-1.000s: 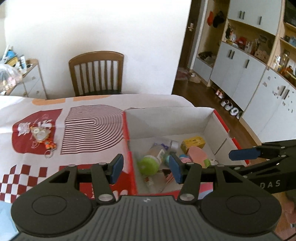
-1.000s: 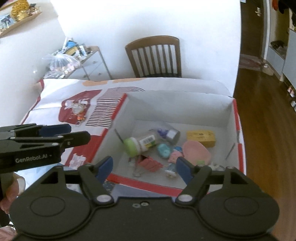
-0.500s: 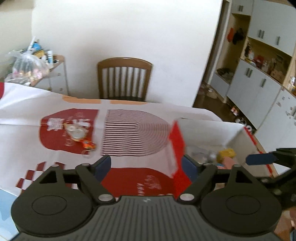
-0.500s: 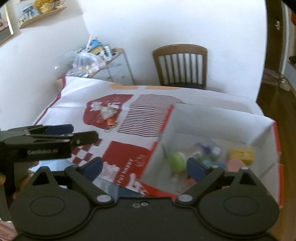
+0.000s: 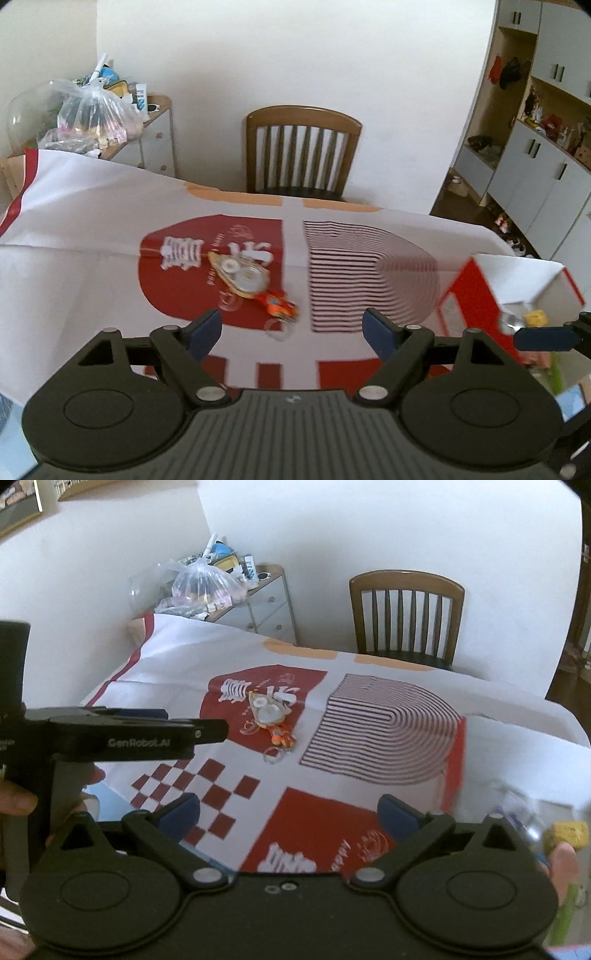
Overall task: Organize rigid objects
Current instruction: 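Withdraw both tools from the box back over the cloth, then grasp the correction tape with the left gripper while the right grasps the orange keychain figure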
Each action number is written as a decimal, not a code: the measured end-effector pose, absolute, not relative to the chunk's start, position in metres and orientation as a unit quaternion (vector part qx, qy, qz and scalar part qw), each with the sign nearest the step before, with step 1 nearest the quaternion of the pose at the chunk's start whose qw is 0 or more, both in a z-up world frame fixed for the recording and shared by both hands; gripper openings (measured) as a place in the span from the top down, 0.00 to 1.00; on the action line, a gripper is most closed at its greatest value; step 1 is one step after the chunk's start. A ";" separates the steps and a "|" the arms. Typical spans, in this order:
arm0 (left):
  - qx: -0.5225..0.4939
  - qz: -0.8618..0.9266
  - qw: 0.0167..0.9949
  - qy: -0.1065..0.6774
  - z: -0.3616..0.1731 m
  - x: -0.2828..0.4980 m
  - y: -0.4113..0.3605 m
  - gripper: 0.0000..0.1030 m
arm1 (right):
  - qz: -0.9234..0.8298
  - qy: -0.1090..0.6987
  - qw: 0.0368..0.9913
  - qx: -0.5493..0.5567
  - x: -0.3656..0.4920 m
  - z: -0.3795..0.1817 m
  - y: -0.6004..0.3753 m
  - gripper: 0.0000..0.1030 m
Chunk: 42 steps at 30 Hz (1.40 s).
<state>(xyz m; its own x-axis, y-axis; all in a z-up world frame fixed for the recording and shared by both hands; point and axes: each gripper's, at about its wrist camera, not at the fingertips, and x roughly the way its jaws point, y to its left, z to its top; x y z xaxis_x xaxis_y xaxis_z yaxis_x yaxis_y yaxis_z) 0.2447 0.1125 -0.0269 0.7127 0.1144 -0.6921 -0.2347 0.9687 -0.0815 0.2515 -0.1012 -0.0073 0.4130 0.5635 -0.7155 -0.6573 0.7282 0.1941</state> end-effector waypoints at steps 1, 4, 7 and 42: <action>-0.080 0.096 0.921 0.368 -0.030 0.248 0.118 0.19 | 0.362 0.402 0.839 -0.062 0.254 -0.010 -0.093 0.01; -0.075 0.102 0.919 0.373 -0.039 0.263 0.138 0.19 | 0.358 0.401 0.840 -0.069 0.260 -0.017 -0.072 0.01; -0.074 0.102 0.915 0.382 -0.052 0.279 0.154 0.19 | 0.354 0.398 0.842 -0.081 0.266 -0.026 -0.054 0.01; -0.063 0.100 0.890 0.441 -0.158 0.401 0.195 0.19 | 0.380 0.394 0.814 -0.195 0.345 -0.137 0.062 0.40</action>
